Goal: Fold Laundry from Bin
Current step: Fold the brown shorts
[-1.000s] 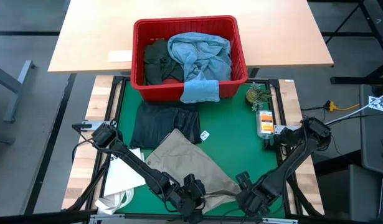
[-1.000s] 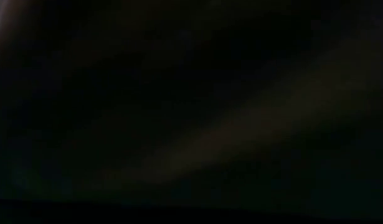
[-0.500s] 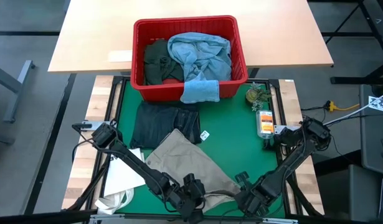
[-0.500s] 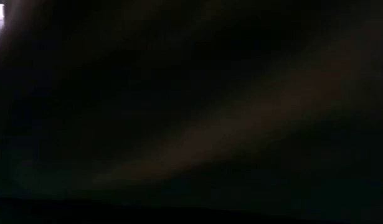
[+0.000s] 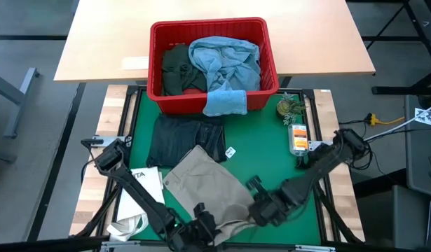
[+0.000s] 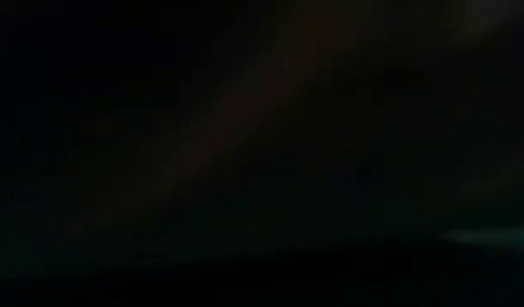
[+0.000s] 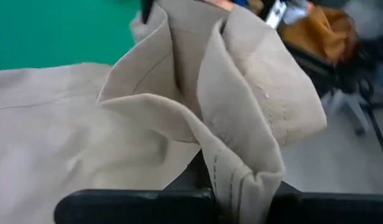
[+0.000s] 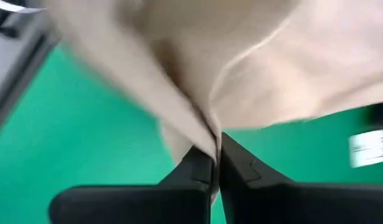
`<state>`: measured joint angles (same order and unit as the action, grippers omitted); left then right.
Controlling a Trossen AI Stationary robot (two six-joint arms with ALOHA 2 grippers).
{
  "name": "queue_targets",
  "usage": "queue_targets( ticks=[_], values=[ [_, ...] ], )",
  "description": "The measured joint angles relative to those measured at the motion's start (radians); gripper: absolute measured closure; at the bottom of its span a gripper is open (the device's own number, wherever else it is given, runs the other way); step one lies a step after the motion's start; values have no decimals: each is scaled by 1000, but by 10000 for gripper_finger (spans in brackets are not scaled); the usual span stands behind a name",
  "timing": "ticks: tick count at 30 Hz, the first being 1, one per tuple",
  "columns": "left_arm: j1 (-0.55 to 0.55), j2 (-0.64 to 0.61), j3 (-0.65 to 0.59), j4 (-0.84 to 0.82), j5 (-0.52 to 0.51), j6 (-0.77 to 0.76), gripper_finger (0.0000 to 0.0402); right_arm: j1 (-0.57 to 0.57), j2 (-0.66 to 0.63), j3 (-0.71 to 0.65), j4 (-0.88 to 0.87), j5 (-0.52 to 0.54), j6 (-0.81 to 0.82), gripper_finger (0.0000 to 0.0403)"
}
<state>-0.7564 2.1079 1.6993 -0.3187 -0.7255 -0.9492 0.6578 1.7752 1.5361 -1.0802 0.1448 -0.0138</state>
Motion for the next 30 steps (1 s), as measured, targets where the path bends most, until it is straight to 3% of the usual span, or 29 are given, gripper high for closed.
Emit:
queue_targets(
  ticks=[7,14,21,30],
  values=[
    [-78,-1,0,-123,-236,-211,399,-175,0,89,41,73,-278,397],
    [-122,-1,0,-425,-399,-540,399,-355,5,89,156,72,-531,399],
    [-107,-1,0,-794,-341,-784,399,-495,37,89,349,-26,-704,399],
    [-90,-1,-1,-1163,-100,-955,399,-608,119,89,525,-56,-853,397]
  ],
)
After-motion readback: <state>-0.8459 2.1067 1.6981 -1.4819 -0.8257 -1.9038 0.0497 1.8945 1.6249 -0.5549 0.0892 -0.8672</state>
